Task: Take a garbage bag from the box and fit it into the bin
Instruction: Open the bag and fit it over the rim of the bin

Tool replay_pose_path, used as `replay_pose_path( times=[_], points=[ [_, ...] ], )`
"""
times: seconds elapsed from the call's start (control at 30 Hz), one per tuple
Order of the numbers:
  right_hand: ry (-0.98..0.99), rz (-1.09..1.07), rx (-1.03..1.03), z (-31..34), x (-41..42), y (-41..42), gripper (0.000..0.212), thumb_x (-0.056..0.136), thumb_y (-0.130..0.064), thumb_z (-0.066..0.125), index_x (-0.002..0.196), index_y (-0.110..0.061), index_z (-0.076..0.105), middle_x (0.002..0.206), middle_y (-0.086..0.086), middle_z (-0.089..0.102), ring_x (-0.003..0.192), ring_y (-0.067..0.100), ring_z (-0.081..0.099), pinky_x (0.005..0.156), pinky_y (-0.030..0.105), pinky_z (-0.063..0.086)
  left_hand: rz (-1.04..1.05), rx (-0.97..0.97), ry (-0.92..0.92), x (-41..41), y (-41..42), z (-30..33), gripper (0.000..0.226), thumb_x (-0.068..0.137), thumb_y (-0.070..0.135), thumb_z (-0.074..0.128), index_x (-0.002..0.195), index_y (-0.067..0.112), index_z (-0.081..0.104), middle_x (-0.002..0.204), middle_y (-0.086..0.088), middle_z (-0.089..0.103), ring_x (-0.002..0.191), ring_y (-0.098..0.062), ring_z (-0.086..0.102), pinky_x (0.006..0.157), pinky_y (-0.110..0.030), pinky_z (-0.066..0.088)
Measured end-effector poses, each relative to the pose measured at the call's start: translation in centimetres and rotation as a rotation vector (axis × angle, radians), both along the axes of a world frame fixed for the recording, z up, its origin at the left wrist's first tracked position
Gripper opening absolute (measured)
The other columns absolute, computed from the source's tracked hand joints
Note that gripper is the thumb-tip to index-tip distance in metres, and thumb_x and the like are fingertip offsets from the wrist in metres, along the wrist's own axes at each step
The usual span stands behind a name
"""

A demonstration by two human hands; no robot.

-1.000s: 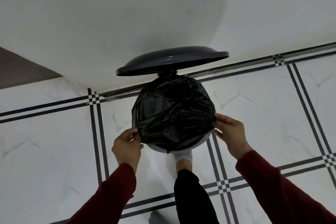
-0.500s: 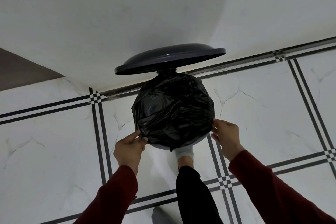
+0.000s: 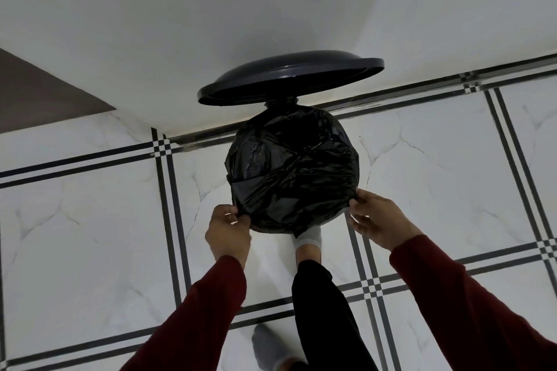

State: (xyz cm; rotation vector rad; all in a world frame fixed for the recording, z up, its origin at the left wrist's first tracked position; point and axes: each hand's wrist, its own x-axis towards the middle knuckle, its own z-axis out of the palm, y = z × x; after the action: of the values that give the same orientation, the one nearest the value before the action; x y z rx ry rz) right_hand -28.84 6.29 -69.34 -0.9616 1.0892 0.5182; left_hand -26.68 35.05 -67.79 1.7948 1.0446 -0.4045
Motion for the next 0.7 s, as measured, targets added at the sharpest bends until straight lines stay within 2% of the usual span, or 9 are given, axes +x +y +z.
replay_pose_path(
  times=[0.07,0.13,0.27,0.37,0.43,0.57,0.7],
  points=[
    [0.029,-0.038,0.041,-0.3,-0.2,-0.2,0.038,0.092,0.006,0.059,0.116,-0.018,0.076,0.102,0.003,0.064,0.093,0.017,0.056,0.086,0.03,0.055,0.07,-0.054,-0.001,-0.3,-0.5,-0.3,0.02,0.089,-0.002,0.061,0.092,0.017,0.058,0.096,-0.012,0.068,0.077,-0.03,0.072,0.056,-0.036,0.061],
    [0.03,-0.176,0.08,-0.1,-0.3,0.1,0.033,0.095,0.006,0.057,0.112,-0.013,0.078,0.098,0.006,0.066,0.088,0.018,0.061,0.081,0.026,0.058,0.119,-0.059,-0.002,-0.5,-0.9,-0.7,0.02,0.091,-0.004,0.061,0.09,0.015,0.061,0.096,-0.011,0.067,0.08,-0.028,0.07,0.053,-0.029,0.057],
    [0.025,-0.268,0.04,-0.2,-0.4,1.4,0.032,0.095,0.011,0.05,0.118,0.0,0.07,0.099,0.012,0.069,0.08,0.016,0.065,0.067,0.02,0.059,0.268,-0.155,0.006,-0.7,-0.8,-0.8,0.017,0.091,-0.007,0.063,0.09,0.008,0.071,0.088,-0.011,0.072,0.079,-0.025,0.067,0.063,-0.028,0.056],
    [0.015,-0.263,-0.084,-0.5,-0.4,2.4,0.031,0.091,0.014,0.052,0.117,0.005,0.066,0.105,0.017,0.07,0.079,0.018,0.071,0.067,0.022,0.06,0.332,-0.314,0.01,-0.9,-0.2,-0.3,0.015,0.086,-0.009,0.067,0.097,-0.003,0.075,0.091,-0.014,0.074,0.083,-0.025,0.067,0.075,-0.031,0.057],
    [0.014,-0.257,-0.116,-0.3,-0.3,2.7,0.028,0.09,0.012,0.052,0.113,0.005,0.067,0.104,0.015,0.071,0.079,0.016,0.072,0.067,0.023,0.06,0.312,-0.375,0.006,-1.3,0.3,-0.3,0.023,0.082,-0.009,0.072,0.104,-0.003,0.075,0.095,-0.015,0.076,0.085,-0.024,0.068,0.081,-0.032,0.057],
    [-0.002,-0.358,-0.054,0.3,-0.6,2.5,0.015,0.085,0.01,0.049,0.087,0.005,0.063,0.085,0.014,0.068,0.069,0.017,0.07,0.065,0.025,0.06,0.229,-0.396,0.005,-1.8,0.7,-0.7,0.041,0.078,-0.015,0.072,0.116,0.0,0.074,0.104,-0.017,0.077,0.084,-0.023,0.066,0.08,-0.03,0.054],
    [-0.035,-0.293,-0.01,-0.3,-1.1,2.3,0.03,0.08,0.016,0.055,0.106,0.003,0.062,0.097,0.018,0.056,0.092,0.025,0.058,0.077,0.025,0.06,0.06,-0.33,0.01,-1.8,0.5,-0.8,0.042,0.075,-0.013,0.076,0.11,0.01,0.078,0.097,-0.006,0.081,0.074,-0.016,0.063,0.072,-0.03,0.051]
  ],
)
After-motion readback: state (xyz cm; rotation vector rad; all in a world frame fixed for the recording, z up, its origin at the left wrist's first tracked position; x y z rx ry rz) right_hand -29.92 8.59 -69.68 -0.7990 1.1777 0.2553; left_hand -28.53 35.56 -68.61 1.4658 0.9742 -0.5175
